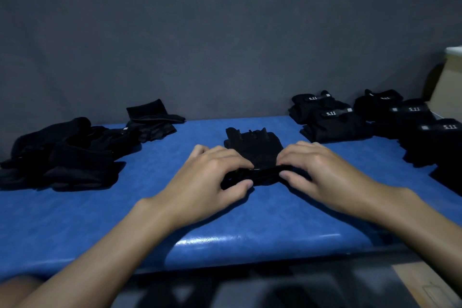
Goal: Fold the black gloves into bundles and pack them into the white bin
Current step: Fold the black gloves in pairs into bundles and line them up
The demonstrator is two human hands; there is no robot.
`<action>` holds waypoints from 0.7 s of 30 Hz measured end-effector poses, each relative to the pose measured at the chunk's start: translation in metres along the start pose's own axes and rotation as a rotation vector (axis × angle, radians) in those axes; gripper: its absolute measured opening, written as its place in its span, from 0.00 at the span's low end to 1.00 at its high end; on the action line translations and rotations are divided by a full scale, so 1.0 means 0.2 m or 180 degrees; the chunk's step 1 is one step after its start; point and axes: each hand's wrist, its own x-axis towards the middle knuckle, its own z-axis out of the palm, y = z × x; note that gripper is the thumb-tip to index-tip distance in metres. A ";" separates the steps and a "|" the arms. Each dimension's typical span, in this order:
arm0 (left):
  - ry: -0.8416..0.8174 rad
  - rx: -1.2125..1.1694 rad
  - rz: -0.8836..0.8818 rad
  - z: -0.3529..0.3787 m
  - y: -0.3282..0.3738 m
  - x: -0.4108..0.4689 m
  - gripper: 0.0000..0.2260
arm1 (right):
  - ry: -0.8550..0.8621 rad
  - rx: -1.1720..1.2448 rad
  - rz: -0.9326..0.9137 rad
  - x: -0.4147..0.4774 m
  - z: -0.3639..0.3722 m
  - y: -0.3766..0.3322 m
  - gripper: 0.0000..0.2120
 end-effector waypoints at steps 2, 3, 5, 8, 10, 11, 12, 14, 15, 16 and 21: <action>0.0030 -0.0056 0.0006 0.01 0.00 0.00 0.15 | -0.0094 0.0101 0.0055 0.00 0.00 0.00 0.09; 0.0071 -0.0125 -0.0019 0.01 0.00 0.01 0.15 | -0.0119 0.0171 0.0105 0.01 -0.01 0.00 0.11; 0.0292 -0.0338 -0.0172 0.02 -0.01 0.02 0.16 | -0.0012 0.0423 0.0242 0.02 -0.01 0.00 0.13; 0.0534 -0.0469 -0.0676 0.02 -0.02 0.06 0.17 | 0.0551 0.0964 0.0725 0.07 0.00 0.01 0.10; 0.0271 -0.0339 -0.1022 0.01 -0.05 0.07 0.17 | 0.0652 0.1238 0.1194 0.11 0.02 0.03 0.11; 0.0098 -0.0248 -0.1126 0.01 -0.06 0.07 0.17 | 0.0596 0.1376 0.1371 0.13 0.03 0.04 0.11; -0.0049 -0.0174 -0.1180 0.02 -0.07 0.07 0.18 | 0.0505 0.1483 0.1477 0.14 0.05 0.06 0.11; -0.0237 -0.0103 -0.1193 0.03 -0.08 0.06 0.22 | 0.0329 0.1514 0.1582 0.16 0.07 0.07 0.10; -0.0270 -0.0085 -0.1182 0.04 -0.08 0.06 0.25 | 0.0277 0.1449 0.1620 0.16 0.08 0.07 0.10; -0.0275 -0.0070 -0.1179 0.04 -0.08 0.06 0.28 | 0.0258 0.1383 0.1635 0.16 0.08 0.07 0.11; -0.0423 0.0159 -0.1208 0.04 -0.07 0.07 0.33 | 0.0189 0.1095 0.1561 0.17 0.07 0.05 0.18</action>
